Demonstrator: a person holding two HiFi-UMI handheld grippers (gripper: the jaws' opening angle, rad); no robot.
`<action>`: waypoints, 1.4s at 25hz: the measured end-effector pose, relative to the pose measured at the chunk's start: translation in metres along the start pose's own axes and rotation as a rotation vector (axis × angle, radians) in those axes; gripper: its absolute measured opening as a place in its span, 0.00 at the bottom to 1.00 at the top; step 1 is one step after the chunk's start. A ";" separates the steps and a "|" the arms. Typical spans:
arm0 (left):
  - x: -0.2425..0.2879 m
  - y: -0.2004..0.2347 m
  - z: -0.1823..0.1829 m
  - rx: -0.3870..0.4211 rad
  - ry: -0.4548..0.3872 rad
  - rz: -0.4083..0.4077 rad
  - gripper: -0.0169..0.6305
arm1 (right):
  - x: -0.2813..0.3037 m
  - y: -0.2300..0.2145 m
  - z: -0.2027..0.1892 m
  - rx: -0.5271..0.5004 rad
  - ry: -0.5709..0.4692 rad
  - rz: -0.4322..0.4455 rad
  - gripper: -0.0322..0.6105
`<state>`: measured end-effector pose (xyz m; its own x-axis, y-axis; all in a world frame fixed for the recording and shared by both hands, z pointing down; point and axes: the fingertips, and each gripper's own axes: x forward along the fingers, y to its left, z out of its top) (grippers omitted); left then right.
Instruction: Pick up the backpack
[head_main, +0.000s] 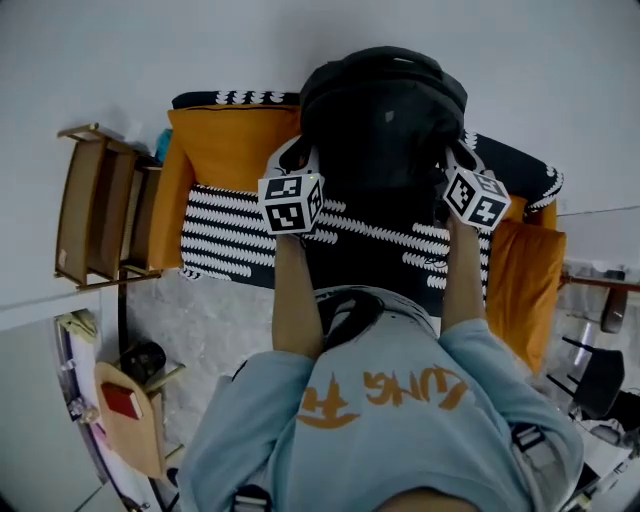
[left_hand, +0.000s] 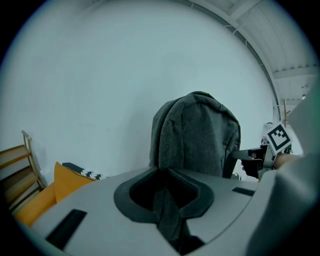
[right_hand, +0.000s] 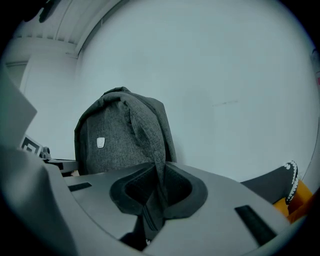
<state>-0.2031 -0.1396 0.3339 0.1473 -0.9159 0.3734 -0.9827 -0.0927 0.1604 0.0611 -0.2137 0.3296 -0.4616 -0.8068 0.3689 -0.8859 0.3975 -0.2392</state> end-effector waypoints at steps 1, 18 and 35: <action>-0.004 -0.002 0.006 0.002 -0.012 0.002 0.13 | -0.004 0.001 0.007 -0.004 -0.011 0.004 0.11; -0.051 -0.038 0.095 0.029 -0.211 0.015 0.13 | -0.058 0.015 0.100 -0.145 -0.218 0.067 0.11; -0.050 -0.041 0.090 0.001 -0.196 0.016 0.13 | -0.057 0.011 0.095 -0.118 -0.208 0.089 0.11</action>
<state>-0.1801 -0.1248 0.2267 0.1072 -0.9757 0.1911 -0.9848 -0.0778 0.1554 0.0822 -0.2054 0.2205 -0.5293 -0.8340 0.1559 -0.8472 0.5093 -0.1514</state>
